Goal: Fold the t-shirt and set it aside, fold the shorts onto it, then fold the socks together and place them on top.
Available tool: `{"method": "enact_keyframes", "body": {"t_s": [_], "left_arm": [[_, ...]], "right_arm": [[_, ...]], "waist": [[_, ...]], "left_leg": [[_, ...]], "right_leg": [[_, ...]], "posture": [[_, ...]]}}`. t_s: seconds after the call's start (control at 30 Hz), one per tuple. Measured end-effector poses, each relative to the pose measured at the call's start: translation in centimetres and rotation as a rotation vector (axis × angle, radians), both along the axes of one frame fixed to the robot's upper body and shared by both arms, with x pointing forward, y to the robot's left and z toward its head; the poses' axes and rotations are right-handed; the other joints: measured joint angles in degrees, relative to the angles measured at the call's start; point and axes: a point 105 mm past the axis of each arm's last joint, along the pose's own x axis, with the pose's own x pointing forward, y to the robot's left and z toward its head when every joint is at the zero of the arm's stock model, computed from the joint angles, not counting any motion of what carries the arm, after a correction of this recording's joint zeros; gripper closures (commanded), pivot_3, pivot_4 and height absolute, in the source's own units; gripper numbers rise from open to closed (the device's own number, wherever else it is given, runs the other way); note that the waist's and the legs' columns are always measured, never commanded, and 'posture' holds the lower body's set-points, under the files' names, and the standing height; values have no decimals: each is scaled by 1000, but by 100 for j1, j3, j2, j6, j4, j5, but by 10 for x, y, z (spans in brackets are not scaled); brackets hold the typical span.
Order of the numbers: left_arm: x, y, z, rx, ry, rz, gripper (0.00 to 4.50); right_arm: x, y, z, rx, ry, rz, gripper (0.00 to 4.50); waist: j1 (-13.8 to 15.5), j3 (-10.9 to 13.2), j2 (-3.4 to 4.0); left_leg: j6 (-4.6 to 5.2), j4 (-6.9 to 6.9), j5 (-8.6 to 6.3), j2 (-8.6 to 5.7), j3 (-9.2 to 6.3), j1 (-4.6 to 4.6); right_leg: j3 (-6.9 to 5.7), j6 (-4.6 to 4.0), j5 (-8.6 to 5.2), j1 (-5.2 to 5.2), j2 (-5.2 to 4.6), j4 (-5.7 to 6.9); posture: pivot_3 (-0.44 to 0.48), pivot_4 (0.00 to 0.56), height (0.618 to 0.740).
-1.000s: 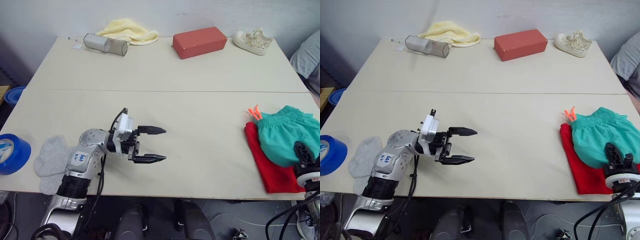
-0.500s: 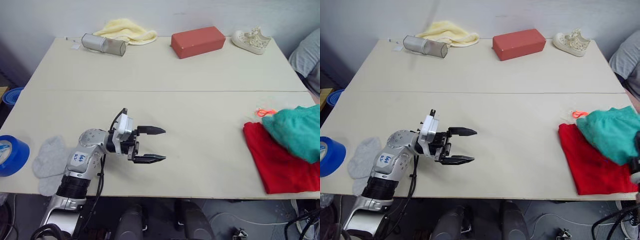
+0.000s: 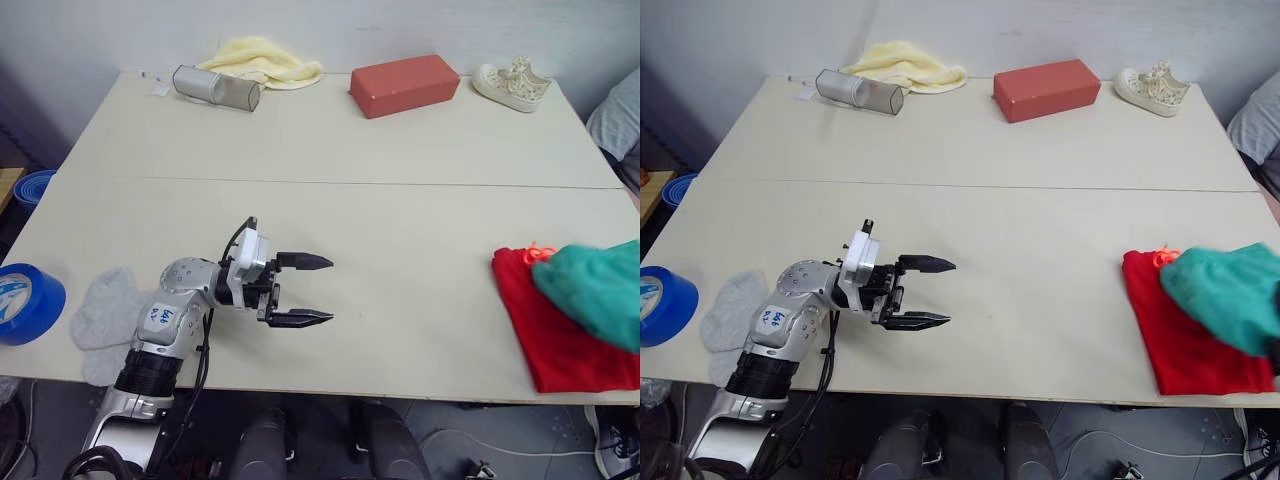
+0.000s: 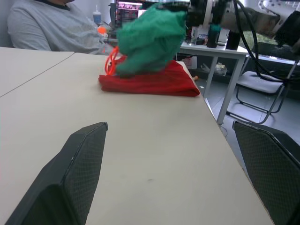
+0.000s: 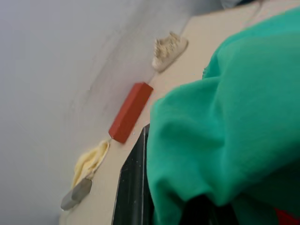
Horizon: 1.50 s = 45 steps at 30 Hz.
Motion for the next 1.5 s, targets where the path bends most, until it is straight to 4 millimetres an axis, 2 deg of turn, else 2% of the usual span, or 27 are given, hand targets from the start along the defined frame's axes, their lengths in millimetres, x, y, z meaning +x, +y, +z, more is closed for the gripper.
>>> {"method": "enact_keyframes", "body": {"t_s": [0.17,0.3,0.47,0.8,1.03,1.13,1.27,1.33,1.47,1.5], "left_arm": [[0,1,0,7,2,3,14],[0,1,1,10,1,4,14],[-3,1,3,13,-15,3,14],[-4,1,-1,8,4,22,14],[-4,0,-1,5,1,20,14],[-4,0,0,6,-7,11,0],[-5,0,0,7,-9,4,0],[-5,0,0,10,-9,2,0],[-5,1,0,12,-9,3,0],[-5,1,0,12,-10,3,0]], "right_arm": [[-3,29,-44,54,160,63,4500],[-4,30,-69,90,266,9,4500],[-7,22,-73,85,303,-43,4500],[-32,-19,-59,49,303,-187,4500],[-34,-25,-75,88,408,-189,4500],[-25,-21,-80,103,407,-164,3814],[-23,-19,-74,31,433,-102,2442],[-33,-16,-70,-96,519,-30,1723],[-68,-18,-54,-329,657,91,312],[-78,-17,-51,-363,682,120,312]], "waist": [[-3,0,0],[0,-1,-1],[2,-1,-1],[11,-1,-2],[8,-2,-2],[7,-3,-4],[9,-5,0],[30,-10,8],[68,-13,7],[66,-15,3]], "left_leg": [[0,0,0,2,-1,0],[0,1,-1,1,-1,0],[0,1,-1,1,-2,0],[2,2,-2,-1,-2,0],[2,3,-2,0,-2,1],[3,4,-2,-1,-2,1],[3,4,-2,-1,-1,0],[3,1,-2,-4,-4,0],[4,3,-3,-4,-7,0],[4,2,-3,-3,-7,0]], "right_leg": [[-1,-4,-2,0,-3,0],[-1,-8,-4,0,-6,0],[-1,-8,-4,0,-6,0],[-1,-8,-4,1,-4,0],[-1,-8,-4,1,-4,0],[-1,-8,-4,1,-3,2],[-1,-8,-4,1,-3,4],[-3,-7,-5,0,-4,3],[-7,-5,-5,4,-1,-2],[-7,-5,-6,5,0,-4]], "posture": [[0,150,740],[0,150,740],[0,150,740],[0,150,740],[0,150,740],[0,150,740],[0,150,740],[0,150,740],[0,150,740],[0,150,740]]}}
